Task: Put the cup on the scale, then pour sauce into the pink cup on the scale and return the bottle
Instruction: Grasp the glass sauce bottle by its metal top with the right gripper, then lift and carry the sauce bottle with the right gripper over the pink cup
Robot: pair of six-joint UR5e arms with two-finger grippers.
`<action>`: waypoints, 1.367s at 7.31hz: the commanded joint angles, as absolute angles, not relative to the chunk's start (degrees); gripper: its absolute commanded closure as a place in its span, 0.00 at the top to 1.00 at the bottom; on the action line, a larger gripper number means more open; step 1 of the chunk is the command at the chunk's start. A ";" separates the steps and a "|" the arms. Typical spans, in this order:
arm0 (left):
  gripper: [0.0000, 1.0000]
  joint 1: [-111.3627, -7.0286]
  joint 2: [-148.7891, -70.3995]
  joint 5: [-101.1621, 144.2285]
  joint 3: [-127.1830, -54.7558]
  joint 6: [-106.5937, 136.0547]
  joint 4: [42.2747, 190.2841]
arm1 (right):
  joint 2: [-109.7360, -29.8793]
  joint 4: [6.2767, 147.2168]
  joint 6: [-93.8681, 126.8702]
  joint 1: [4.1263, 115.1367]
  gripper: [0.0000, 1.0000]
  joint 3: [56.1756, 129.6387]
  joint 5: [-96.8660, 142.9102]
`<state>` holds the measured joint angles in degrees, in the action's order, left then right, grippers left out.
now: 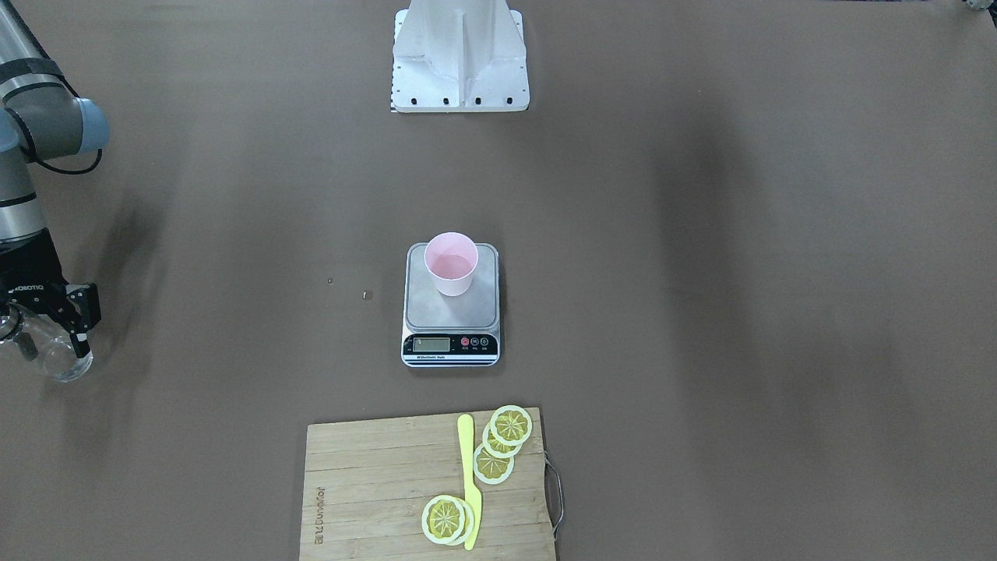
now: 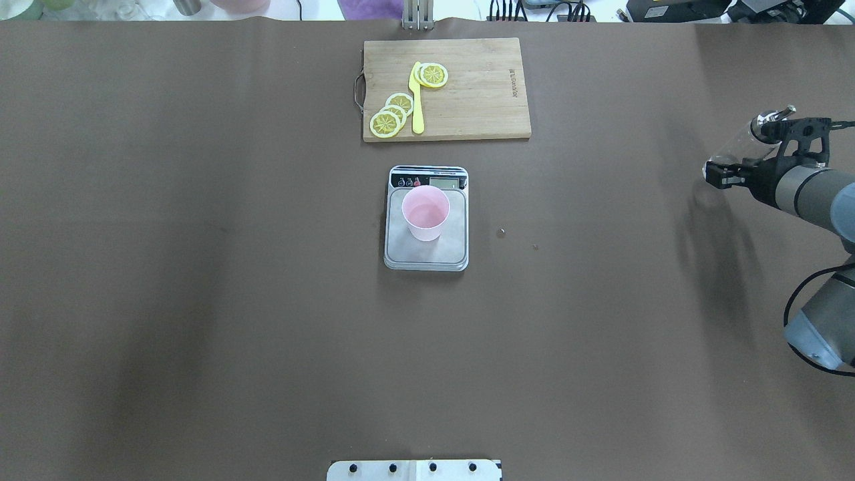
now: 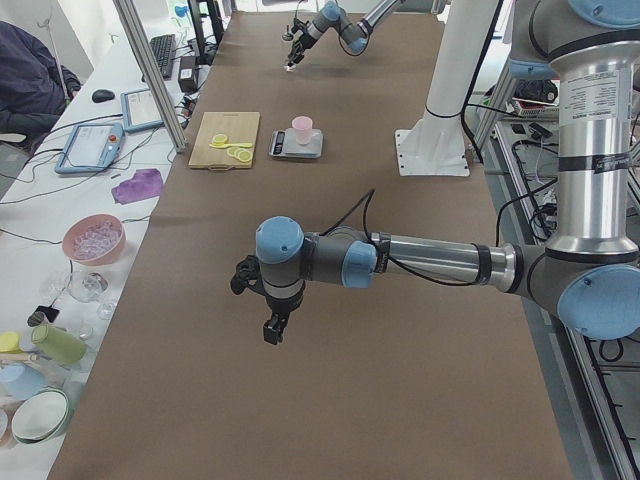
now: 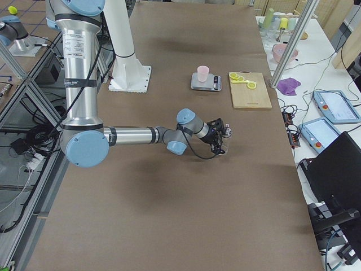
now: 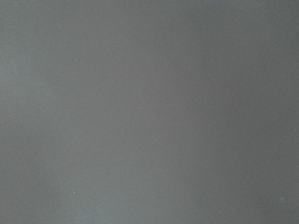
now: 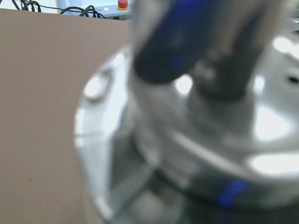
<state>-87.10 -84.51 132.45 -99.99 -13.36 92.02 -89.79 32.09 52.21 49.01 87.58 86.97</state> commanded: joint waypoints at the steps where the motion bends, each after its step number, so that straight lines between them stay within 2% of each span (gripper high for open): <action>1: 0.98 -87.10 -84.46 132.45 -100.02 -13.36 92.02 | -89.82 40.39 54.32 47.21 0.00 93.93 85.09; 6: 0.98 -87.01 -84.29 132.45 -99.76 -13.36 92.02 | -88.17 69.62 62.03 36.50 0.00 113.17 74.91; 10: 0.98 -87.01 -84.29 132.45 -99.15 -13.45 92.02 | -75.09 91.88 71.17 27.44 0.00 114.08 66.73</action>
